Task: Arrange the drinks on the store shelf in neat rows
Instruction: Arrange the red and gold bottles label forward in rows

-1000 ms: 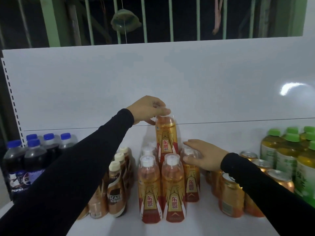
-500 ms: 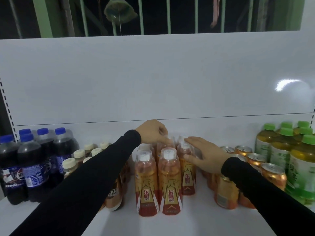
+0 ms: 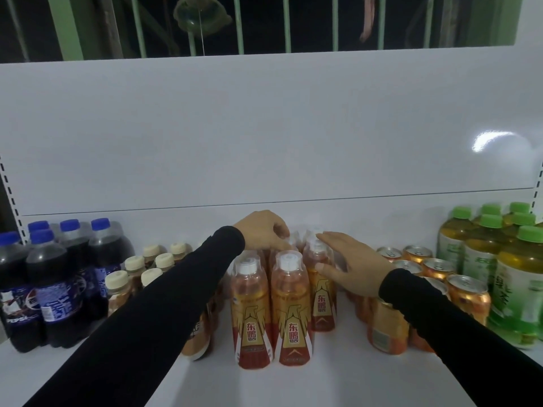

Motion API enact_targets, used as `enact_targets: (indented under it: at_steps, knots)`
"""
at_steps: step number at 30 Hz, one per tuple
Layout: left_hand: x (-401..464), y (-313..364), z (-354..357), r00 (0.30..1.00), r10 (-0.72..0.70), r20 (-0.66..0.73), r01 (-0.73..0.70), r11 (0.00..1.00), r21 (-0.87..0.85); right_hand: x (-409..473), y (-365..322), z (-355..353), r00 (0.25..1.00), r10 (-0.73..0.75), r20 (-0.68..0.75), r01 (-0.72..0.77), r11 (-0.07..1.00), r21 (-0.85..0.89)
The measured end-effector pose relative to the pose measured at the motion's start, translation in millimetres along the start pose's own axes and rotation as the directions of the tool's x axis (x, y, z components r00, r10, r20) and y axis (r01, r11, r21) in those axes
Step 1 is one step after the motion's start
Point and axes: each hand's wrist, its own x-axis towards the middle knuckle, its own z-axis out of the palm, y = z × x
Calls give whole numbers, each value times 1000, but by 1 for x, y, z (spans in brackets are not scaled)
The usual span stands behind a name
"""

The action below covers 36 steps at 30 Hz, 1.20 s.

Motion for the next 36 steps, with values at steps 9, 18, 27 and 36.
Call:
enact_targets:
  at_steps: [9, 18, 27, 36]
  knots:
    - [15, 44, 14, 997, 79, 12, -80, 994, 76, -14, 10, -2, 994, 38, -106, -36, 999, 21]
    - [30, 64, 36, 996, 66, 61, -78, 973, 215, -28, 33, -5, 996, 91, -23, -91, 996, 23]
    - [17, 88, 17, 998, 30, -63, -20, 989, 148, -25, 46, -3, 998, 63, -1, -61, 983, 171]
    - [2, 118, -14, 962, -8, -274, -68, 960, -270, -22, 47, -12, 995, -5, 100, -70, 683, 727]
